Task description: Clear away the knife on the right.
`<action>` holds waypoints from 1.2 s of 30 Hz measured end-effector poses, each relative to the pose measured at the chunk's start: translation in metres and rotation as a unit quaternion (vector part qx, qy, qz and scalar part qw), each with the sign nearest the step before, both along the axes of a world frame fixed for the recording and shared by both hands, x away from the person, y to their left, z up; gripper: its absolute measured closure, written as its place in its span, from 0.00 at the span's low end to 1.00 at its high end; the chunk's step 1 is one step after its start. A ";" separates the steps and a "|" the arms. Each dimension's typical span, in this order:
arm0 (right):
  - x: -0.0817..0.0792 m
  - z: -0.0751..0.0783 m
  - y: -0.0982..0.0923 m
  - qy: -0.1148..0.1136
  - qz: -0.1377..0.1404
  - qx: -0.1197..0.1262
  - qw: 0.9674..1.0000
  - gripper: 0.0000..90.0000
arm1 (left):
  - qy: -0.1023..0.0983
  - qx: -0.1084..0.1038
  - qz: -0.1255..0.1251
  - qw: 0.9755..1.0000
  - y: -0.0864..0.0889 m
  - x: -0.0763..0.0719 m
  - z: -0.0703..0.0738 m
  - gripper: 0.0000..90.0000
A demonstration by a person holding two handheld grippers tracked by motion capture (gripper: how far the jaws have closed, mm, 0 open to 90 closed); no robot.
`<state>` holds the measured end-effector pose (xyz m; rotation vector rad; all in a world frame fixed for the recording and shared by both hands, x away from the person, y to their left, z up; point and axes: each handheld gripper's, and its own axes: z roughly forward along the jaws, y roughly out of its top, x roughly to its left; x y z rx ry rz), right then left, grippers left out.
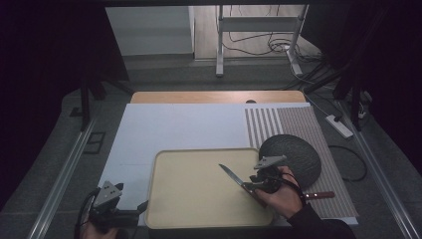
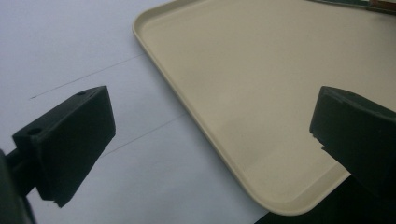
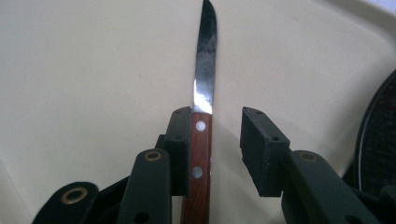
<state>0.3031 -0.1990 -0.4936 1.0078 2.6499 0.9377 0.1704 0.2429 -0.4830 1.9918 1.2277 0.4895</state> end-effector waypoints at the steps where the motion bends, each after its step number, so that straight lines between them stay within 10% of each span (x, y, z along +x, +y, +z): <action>1: 0.001 0.001 0.002 0.000 0.010 0.000 1.000 0.77 | 0.000 0.000 0.000 1.000 0.000 0.000 0.000 0.00; 6: 0.005 0.003 0.018 0.000 0.055 -0.007 0.998 0.98 | 0.001 0.001 -0.001 1.000 0.000 0.000 0.000 0.00; 14: 0.015 -0.013 0.048 0.015 0.093 -0.038 0.995 1.00 | 0.001 0.002 -0.001 1.000 0.000 0.000 0.000 0.00; 36: 0.024 -0.015 0.020 0.028 0.051 -0.029 0.998 1.00 | 0.001 0.004 -0.004 1.000 -0.001 0.000 0.000 0.00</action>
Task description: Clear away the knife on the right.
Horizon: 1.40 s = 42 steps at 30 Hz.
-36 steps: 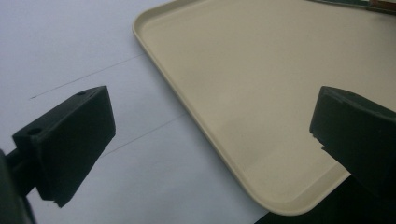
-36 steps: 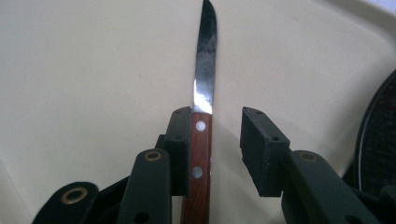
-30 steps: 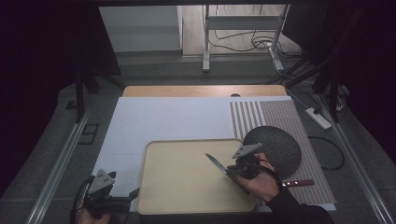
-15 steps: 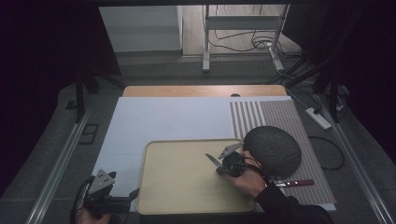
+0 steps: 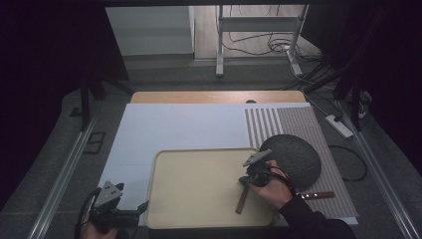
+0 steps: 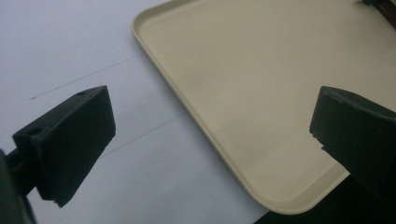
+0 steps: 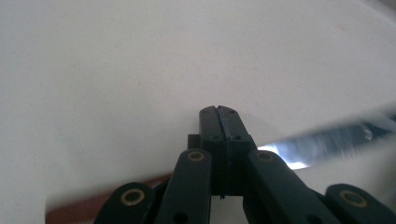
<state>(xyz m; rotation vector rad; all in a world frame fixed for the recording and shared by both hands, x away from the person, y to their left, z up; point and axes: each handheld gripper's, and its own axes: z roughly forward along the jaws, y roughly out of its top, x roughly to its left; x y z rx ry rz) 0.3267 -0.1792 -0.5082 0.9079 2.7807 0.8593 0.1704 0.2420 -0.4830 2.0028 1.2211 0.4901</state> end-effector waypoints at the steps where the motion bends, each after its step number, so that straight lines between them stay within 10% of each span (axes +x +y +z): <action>1: 0.000 0.000 -0.004 0.002 -0.004 0.001 1.000 1.00 | 0.000 0.000 0.000 1.000 0.000 0.000 0.000 0.00; 29: 0.004 0.005 -0.035 0.012 -0.056 -0.009 0.998 0.97 | 0.000 -0.002 0.001 1.000 0.000 0.000 0.000 0.00; 42: -0.012 0.032 -0.057 -0.036 -0.069 0.056 0.995 0.40 | 0.001 -0.004 0.004 1.000 0.001 0.000 0.000 0.00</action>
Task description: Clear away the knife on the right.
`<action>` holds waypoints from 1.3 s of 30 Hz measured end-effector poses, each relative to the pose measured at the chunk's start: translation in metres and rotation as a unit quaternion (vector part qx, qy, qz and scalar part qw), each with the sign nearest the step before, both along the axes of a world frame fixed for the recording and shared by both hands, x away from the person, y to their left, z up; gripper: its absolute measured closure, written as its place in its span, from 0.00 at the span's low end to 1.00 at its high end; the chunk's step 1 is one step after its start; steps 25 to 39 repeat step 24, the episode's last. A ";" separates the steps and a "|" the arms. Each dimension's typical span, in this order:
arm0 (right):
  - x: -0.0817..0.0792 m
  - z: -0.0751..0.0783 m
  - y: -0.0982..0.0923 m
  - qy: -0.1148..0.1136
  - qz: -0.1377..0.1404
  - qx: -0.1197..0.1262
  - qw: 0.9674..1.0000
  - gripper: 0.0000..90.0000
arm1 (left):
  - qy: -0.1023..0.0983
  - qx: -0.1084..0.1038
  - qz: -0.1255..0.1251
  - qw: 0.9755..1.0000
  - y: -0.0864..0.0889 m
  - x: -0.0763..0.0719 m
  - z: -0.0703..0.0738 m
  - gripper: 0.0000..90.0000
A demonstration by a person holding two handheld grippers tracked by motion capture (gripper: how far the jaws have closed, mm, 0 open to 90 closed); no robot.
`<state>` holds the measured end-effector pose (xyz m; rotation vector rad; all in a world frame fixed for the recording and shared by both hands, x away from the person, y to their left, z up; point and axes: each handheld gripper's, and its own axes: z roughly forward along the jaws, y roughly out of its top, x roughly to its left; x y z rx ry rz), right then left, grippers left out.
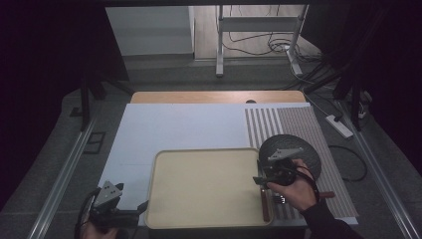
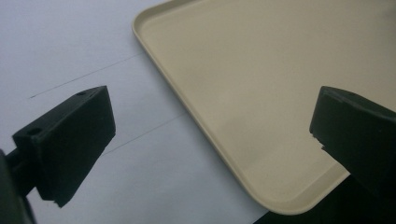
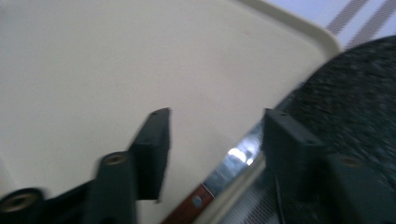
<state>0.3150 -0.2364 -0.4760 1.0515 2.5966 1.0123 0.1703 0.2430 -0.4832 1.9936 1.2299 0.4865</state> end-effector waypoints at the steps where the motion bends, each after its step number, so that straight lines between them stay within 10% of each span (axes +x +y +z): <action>1: -0.002 0.001 -0.004 -0.005 -0.004 -0.001 1.000 0.35 | 0.000 -0.001 0.001 1.000 0.000 0.000 0.000 0.00; 8: -0.037 0.010 -0.052 -0.040 -0.070 0.000 0.997 0.11 | 0.000 -0.003 0.002 1.000 0.001 0.000 0.000 0.00; 17: -0.074 0.014 -0.107 -0.062 -0.139 0.005 0.988 0.10 | 0.000 -0.005 0.007 1.000 0.002 -0.001 0.000 0.00; 39: -0.074 0.012 -0.108 -0.056 -0.138 -0.010 0.989 0.11 | -0.001 -0.006 0.008 1.000 0.002 -0.001 0.000 0.00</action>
